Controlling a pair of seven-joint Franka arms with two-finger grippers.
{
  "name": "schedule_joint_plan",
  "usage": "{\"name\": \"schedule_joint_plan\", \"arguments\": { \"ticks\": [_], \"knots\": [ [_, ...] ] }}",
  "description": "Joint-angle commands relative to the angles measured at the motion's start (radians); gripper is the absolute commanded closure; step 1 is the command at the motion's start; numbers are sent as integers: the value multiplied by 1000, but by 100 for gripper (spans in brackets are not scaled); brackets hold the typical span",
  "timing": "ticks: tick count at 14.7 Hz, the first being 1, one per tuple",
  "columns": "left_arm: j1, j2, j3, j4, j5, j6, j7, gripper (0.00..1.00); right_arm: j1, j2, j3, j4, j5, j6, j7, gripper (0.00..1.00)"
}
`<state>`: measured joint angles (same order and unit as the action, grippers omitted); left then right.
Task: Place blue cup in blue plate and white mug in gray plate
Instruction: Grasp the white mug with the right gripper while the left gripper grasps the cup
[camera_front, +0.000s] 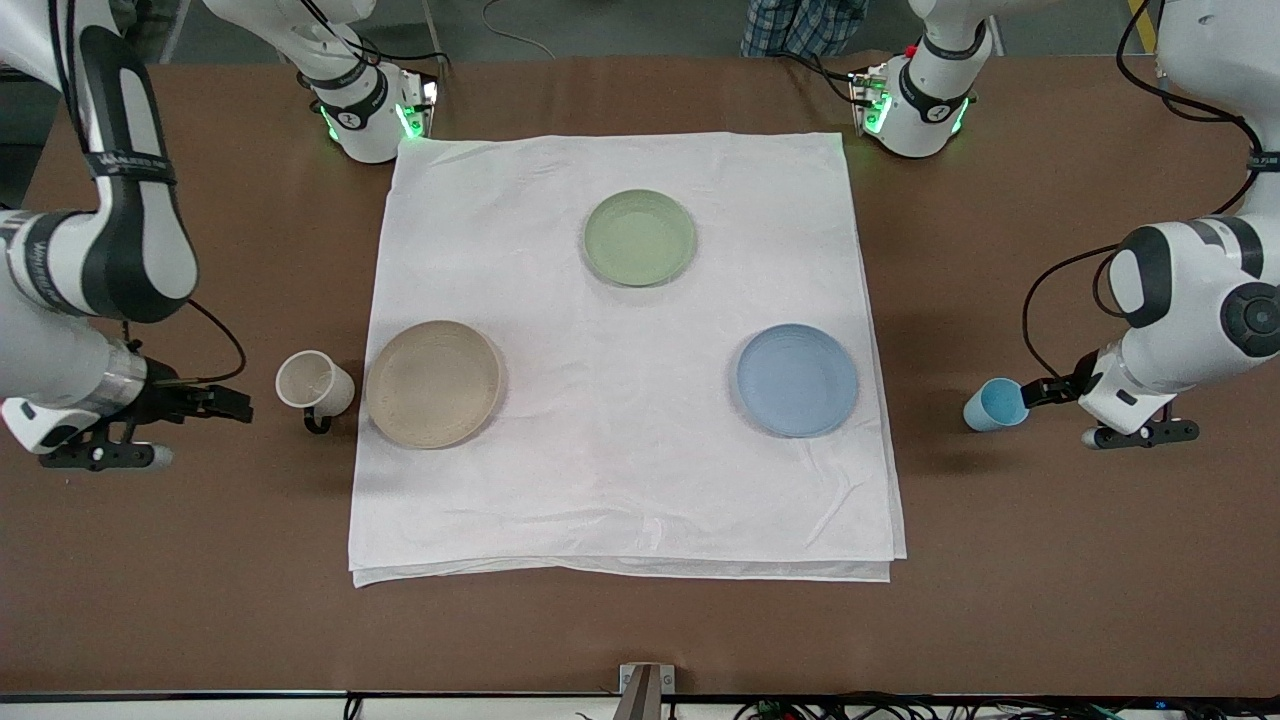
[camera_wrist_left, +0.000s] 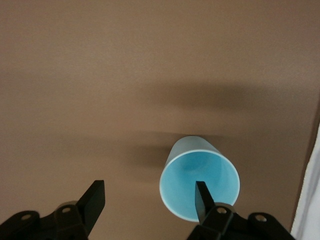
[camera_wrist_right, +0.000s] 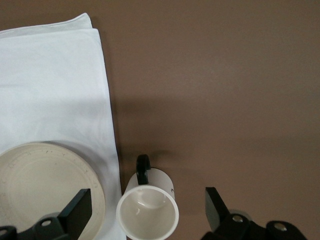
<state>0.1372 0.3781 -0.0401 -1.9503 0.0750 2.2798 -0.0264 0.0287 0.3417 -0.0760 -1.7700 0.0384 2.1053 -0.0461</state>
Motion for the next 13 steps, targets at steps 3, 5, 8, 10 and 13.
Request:
{"name": "schedule_joint_plan", "arguments": {
  "ticks": [3, 5, 8, 10, 13],
  "knots": [
    [-4, 77, -9, 7, -1, 44, -13, 46, 28, 35, 1, -195, 9, 231, 34, 0],
    [-7, 90, -9, 7, -1, 46, -15, 65, 28, 69, 1, -198, 9, 248, 32, 0],
    [-10, 87, -23, 7, -1, 46, -20, 100, 28, 92, 1, -204, 9, 265, 32, 5],
    [1, 52, -67, 4, -4, 26, -23, 100, 28, 106, 1, -204, 9, 265, 23, 23],
    [-1, -28, -186, 10, -10, -80, -116, 100, 28, 109, 1, -206, 9, 260, 20, 73]
  ]
}}
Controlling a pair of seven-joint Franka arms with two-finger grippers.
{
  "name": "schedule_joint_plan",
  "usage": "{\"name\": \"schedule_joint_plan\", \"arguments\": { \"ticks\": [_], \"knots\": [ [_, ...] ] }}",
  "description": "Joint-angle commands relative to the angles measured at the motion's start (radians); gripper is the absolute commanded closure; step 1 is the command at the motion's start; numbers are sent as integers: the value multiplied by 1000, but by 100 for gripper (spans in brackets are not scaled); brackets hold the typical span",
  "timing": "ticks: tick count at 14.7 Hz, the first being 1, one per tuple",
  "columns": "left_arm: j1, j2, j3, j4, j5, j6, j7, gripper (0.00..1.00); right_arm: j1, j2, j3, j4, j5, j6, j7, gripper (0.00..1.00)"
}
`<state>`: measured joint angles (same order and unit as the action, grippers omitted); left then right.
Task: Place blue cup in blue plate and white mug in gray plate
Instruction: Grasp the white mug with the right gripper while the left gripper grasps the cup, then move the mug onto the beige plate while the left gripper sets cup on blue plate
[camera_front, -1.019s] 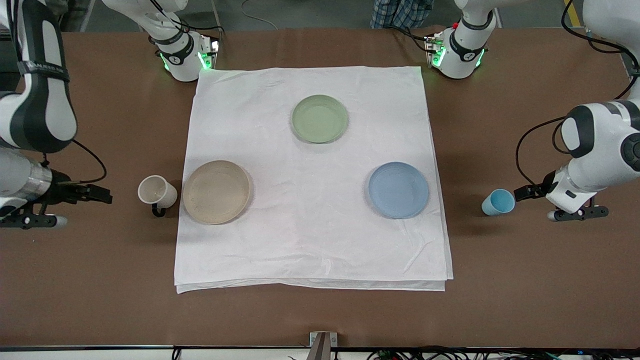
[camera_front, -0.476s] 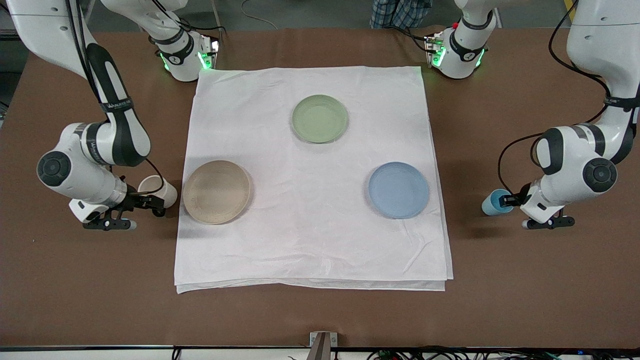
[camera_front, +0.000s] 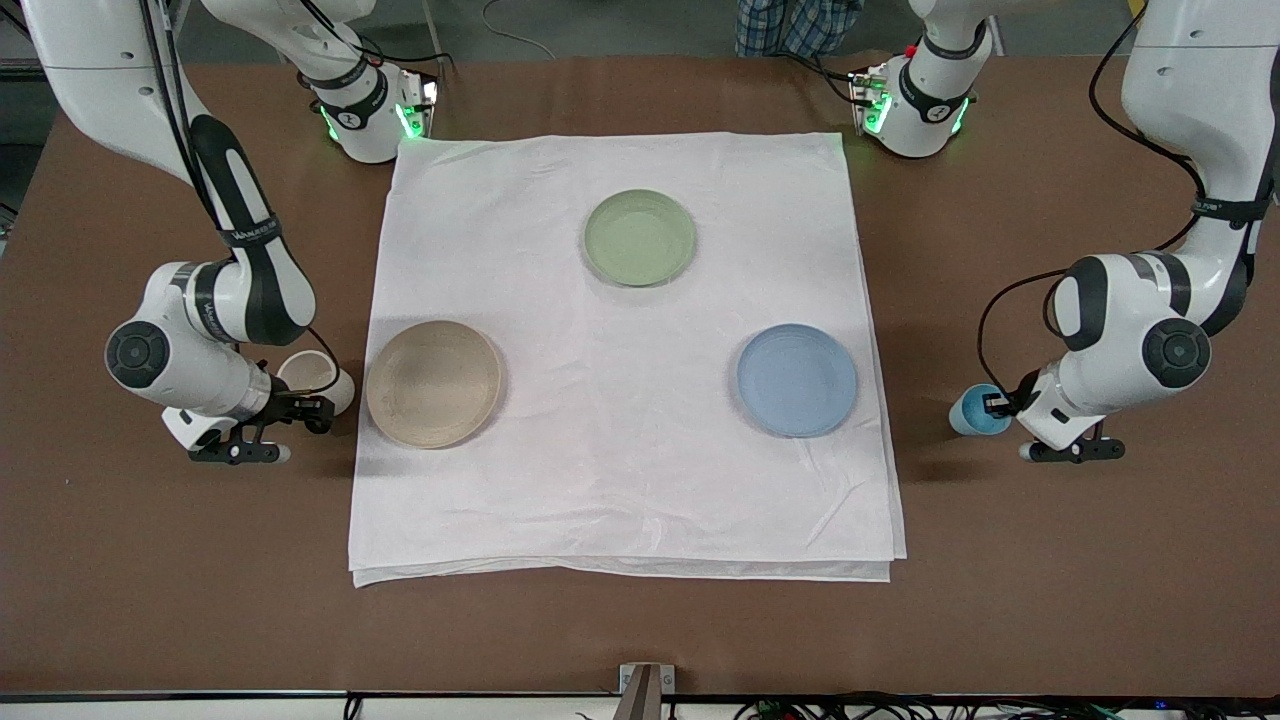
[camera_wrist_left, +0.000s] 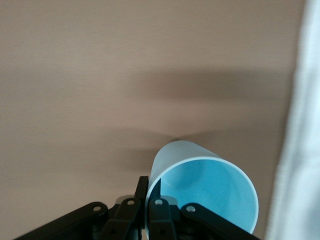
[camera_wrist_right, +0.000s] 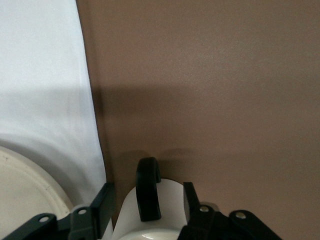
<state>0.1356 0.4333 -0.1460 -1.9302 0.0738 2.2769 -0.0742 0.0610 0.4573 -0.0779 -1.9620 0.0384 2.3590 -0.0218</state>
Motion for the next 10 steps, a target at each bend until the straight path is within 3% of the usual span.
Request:
{"name": "schedule_joint_plan", "arguments": {
  "ticks": [1, 2, 5, 8, 10],
  "knots": [
    [-2, -97, -127, -9, -9, -100, -138, 100, -4, -6, 4, -14, 9, 3, -4, 88],
    [-2, -102, -177, -10, -9, -106, -218, 100, -4, -8, 4, -12, 9, -3, -4, 99],
    [-19, -59, -283, -10, -8, -80, -393, 100, -1, -46, 19, 29, 11, -111, 5, 100],
    [-82, -15, -294, -16, -3, -34, -484, 99, 13, -103, 55, 118, 41, -321, 75, 100],
    [-112, 11, -293, -24, 7, 2, -550, 98, 20, -130, 105, 103, 69, -322, 143, 100]
  ]
}}
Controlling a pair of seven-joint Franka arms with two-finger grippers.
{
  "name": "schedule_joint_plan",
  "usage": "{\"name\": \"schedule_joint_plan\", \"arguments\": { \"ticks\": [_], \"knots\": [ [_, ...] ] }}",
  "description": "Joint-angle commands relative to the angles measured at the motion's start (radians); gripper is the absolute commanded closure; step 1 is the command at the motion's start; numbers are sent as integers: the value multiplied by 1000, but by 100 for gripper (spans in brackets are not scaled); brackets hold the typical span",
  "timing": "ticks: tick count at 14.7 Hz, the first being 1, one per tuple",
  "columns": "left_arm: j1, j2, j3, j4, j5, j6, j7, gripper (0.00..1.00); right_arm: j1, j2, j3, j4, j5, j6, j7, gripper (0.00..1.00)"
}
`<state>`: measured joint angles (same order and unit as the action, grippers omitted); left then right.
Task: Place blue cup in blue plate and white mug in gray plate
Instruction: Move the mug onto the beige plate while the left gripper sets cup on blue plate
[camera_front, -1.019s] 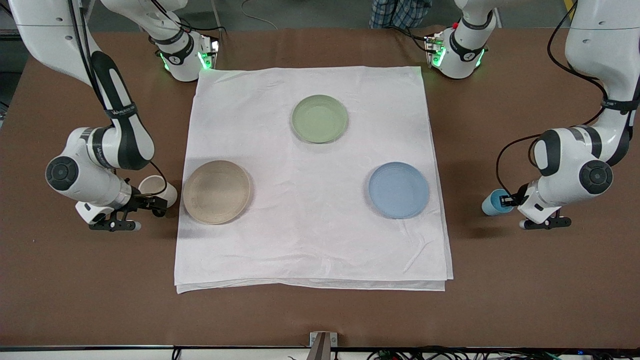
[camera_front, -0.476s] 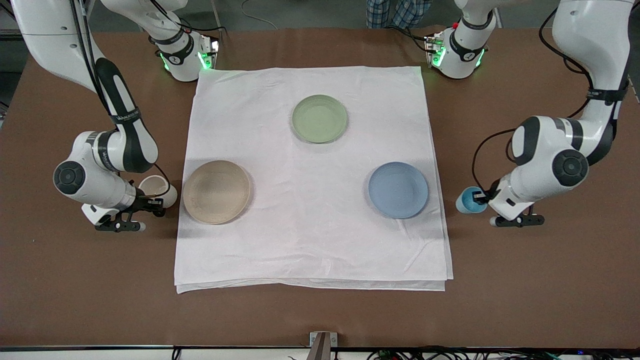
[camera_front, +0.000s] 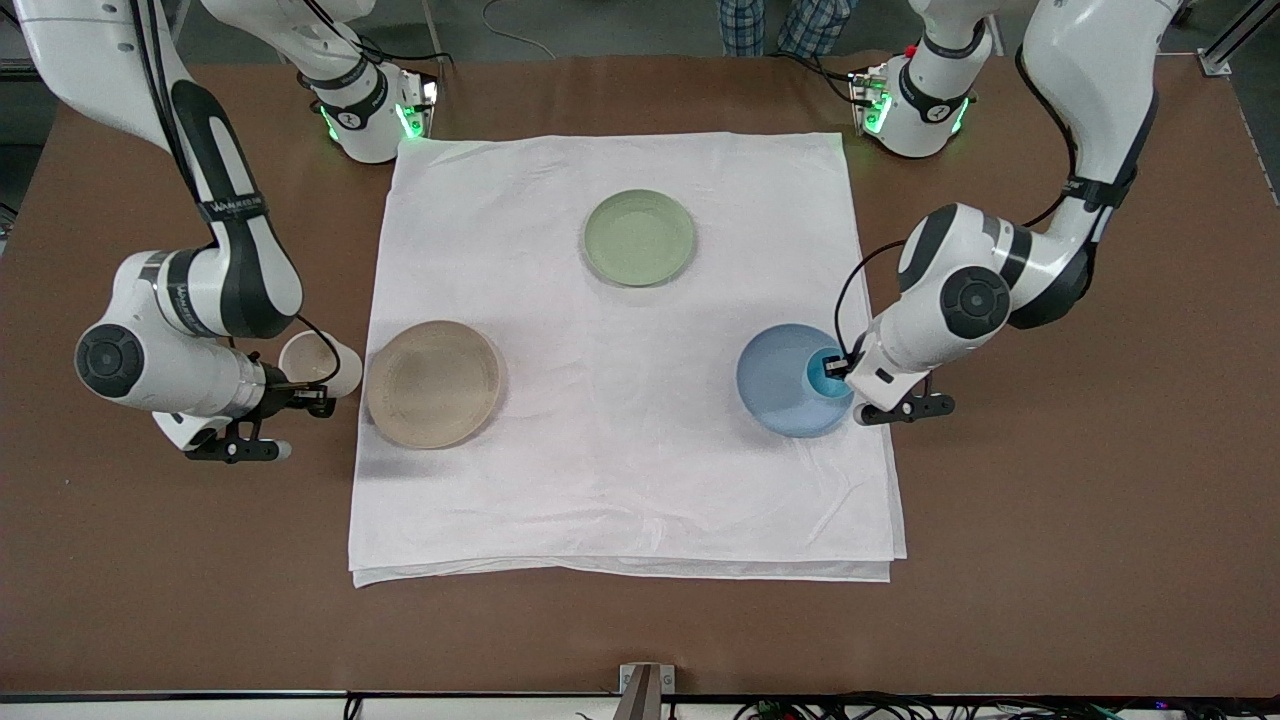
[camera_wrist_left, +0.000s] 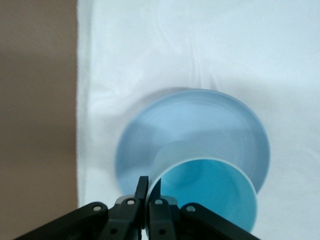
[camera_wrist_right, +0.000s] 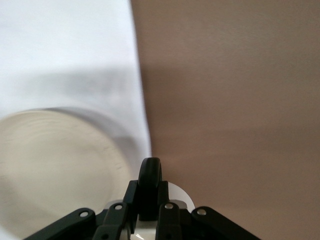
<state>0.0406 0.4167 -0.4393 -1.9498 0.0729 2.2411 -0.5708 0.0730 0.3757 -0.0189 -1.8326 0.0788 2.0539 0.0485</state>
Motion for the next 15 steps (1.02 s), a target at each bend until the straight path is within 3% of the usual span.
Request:
{"name": "schedule_joint_plan", "arguments": {
  "ticks": [1, 3, 4, 5, 7, 9, 10, 12, 15],
  "knots": [
    [-25, 46, 1, -4, 8, 52, -78, 97, 14, -50, 69, -39, 41, -3, 108, 100],
    [-39, 53, 2, -6, 8, 64, -95, 89, 31, -49, 105, -74, 47, 73, 149, 100],
    [-36, 51, 2, -6, 8, 63, -96, 68, 40, -43, 106, -98, 47, 127, 152, 100],
    [-31, 37, 4, -1, 8, 57, -96, 39, 54, -43, 106, -126, 47, 182, 152, 99],
    [-18, -21, 4, 9, 8, 28, -93, 1, 70, -26, 105, -158, 47, 264, 152, 99],
    [7, -73, 5, 73, 10, -53, -87, 0, 73, 5, 105, -159, 45, 294, 151, 93],
    [27, -94, 4, 113, 10, -107, -86, 0, 74, 14, 105, -157, 44, 301, 151, 77],
    [59, -133, 5, 195, 30, -193, -81, 0, 73, 17, 105, -151, 44, 304, 151, 0],
    [139, -171, 2, 313, 73, -343, 79, 0, 59, -3, 102, -104, 35, 231, 136, 0]
  ]
}}
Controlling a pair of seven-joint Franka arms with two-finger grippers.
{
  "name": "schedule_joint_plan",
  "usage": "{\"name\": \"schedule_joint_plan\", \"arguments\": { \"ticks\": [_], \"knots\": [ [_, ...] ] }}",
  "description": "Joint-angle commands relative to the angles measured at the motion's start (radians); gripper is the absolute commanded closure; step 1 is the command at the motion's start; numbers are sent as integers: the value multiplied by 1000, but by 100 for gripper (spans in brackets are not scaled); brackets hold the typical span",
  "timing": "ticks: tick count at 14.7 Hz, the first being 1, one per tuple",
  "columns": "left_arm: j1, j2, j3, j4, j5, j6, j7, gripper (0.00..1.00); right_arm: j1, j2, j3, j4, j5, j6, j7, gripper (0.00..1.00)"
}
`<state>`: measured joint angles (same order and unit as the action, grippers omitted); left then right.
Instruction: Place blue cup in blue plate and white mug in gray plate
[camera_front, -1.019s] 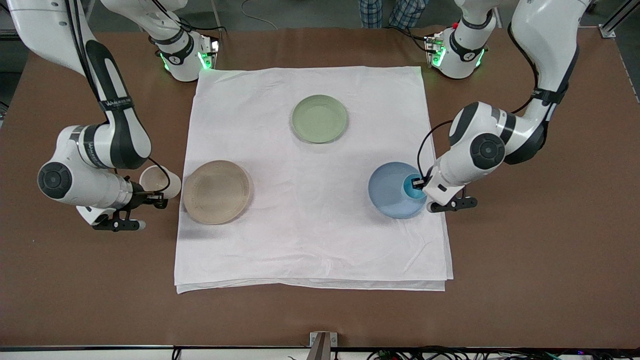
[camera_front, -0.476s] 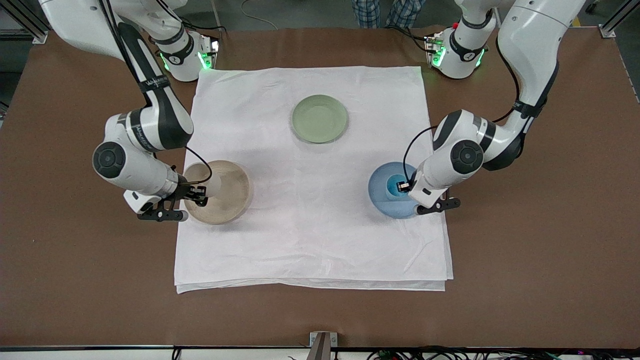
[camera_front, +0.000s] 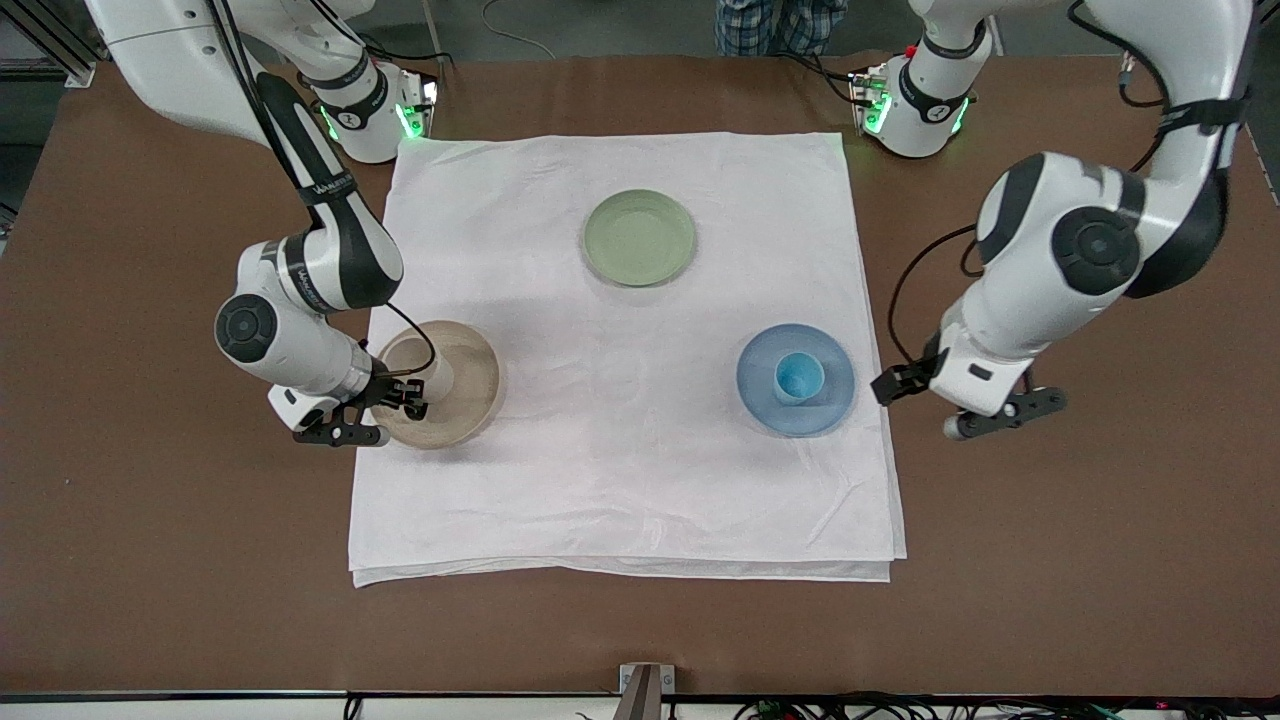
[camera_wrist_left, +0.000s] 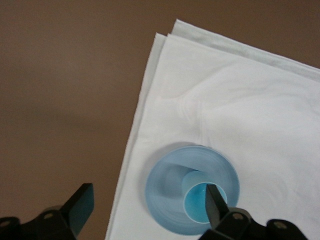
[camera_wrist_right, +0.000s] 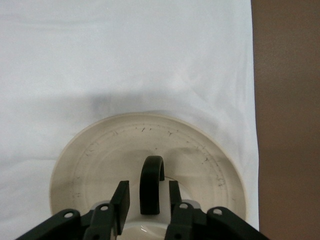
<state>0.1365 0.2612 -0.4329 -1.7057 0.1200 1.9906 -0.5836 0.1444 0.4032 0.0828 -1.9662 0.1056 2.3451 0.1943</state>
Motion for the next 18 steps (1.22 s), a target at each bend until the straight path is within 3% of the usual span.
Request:
{"name": "schedule_joint_plan", "arguments": {
  "ticks": [1, 4, 7, 11, 18],
  "knots": [
    [64, -26, -6, 105, 24, -142, 155, 0, -22, -40, -5, 86, 6, -163, -21, 0],
    [92, -86, 8, 178, 9, -297, 292, 0, -87, -47, -9, 339, 0, -545, -76, 0],
    [0, -189, 133, 170, -29, -428, 370, 0, -147, -73, -11, 502, -76, -780, -157, 0],
    [-86, -269, 269, 166, -106, -532, 467, 0, -235, -147, -11, 547, -121, -878, -228, 0],
    [-80, -324, 229, 124, -131, -539, 449, 0, -238, -161, -2, 625, -133, -966, -176, 0]
  ]
}}
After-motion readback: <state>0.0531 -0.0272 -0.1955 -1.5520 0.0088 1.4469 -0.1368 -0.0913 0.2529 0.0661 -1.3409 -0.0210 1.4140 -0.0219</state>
